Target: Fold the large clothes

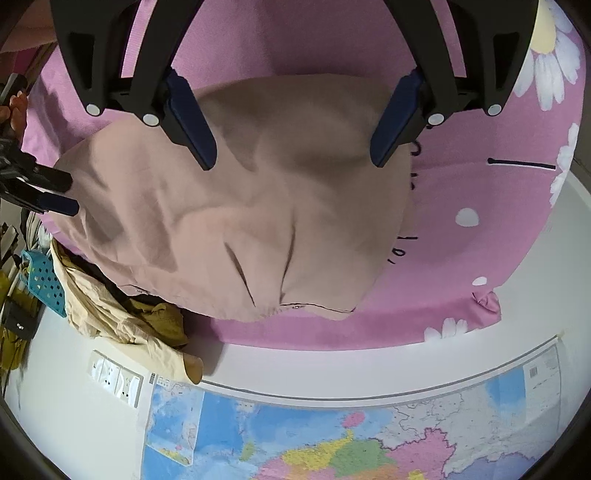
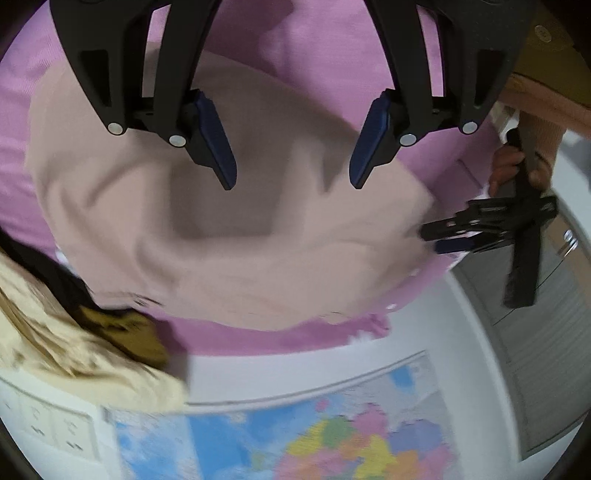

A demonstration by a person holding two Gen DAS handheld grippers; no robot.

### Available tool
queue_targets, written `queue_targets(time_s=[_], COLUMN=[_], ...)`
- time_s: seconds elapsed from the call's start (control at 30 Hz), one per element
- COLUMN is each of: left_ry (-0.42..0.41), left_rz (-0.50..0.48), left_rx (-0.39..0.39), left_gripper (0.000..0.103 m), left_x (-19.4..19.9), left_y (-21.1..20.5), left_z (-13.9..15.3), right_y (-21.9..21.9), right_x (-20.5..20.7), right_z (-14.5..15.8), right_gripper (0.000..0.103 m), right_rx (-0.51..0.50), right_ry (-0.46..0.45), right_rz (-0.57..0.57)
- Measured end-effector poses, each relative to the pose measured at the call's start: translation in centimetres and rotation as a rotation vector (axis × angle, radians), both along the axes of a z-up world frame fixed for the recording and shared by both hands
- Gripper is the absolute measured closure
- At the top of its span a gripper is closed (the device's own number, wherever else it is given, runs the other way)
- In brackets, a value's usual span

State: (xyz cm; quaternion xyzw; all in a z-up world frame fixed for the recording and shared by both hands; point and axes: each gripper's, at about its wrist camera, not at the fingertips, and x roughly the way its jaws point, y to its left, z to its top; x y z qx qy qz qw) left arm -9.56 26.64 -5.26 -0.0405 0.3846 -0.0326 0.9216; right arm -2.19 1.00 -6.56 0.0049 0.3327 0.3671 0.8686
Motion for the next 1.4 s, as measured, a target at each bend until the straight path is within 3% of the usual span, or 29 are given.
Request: queue_targets(time_s=[0.1,0.2,0.33,0.43,0.57,0.7,1.07,1.3,1.4], left_ry=[0.023,0.056,0.067,0.061,0.046,0.033,0.027,0.028,0.033], left_rz=[0.014,0.005,-0.004,0.004,0.005,0.007,0.02,0.053,0.057], left_rx=[0.003,-0.012,0.0,0.002,-0.018,0.012,-0.015,-0.097,-0.142], left_gripper=[0.022,0.022,0.02,0.02,0.012,0.012,0.012,0.012,0.012], left_x=[0.4,1.0,1.2,1.1,0.6,0.1,-1.0,-2.6,-3.2], left_y=[0.3,0.4,0.2,0.3,0.3,-0.2,0.2,2.3,3.2], left_z=[-0.8,-1.9,-2.1,-1.7,-1.0,-0.5,-0.2,-0.1,-0.2], right_y=[1.9,4.4,6.1,6.6,7.1,8.2,12.0,14.0,14.2], right_x=[-0.7,-0.9,-0.3,-0.9,-1.6,-2.0,-1.8,-1.6,-1.1], right_z=[0.2,-0.8,-1.5,-0.8,-0.1,0.3,-0.9,-2.2,-2.4], right_gripper=[0.038,0.038,0.037,0.036,0.034,0.033,0.03,0.031,0.041], right_rx=[-0.014,-0.09,-0.15,-0.151,-0.156,-0.17,-0.279,-0.384,-0.386], right_ry=[-0.02,-0.02,0.0,-0.025,-0.059,-0.088,-0.147,-0.206,-0.209], right_rz=[0.07,0.122,0.135,0.155,0.194,0.229,0.312,0.31,0.295])
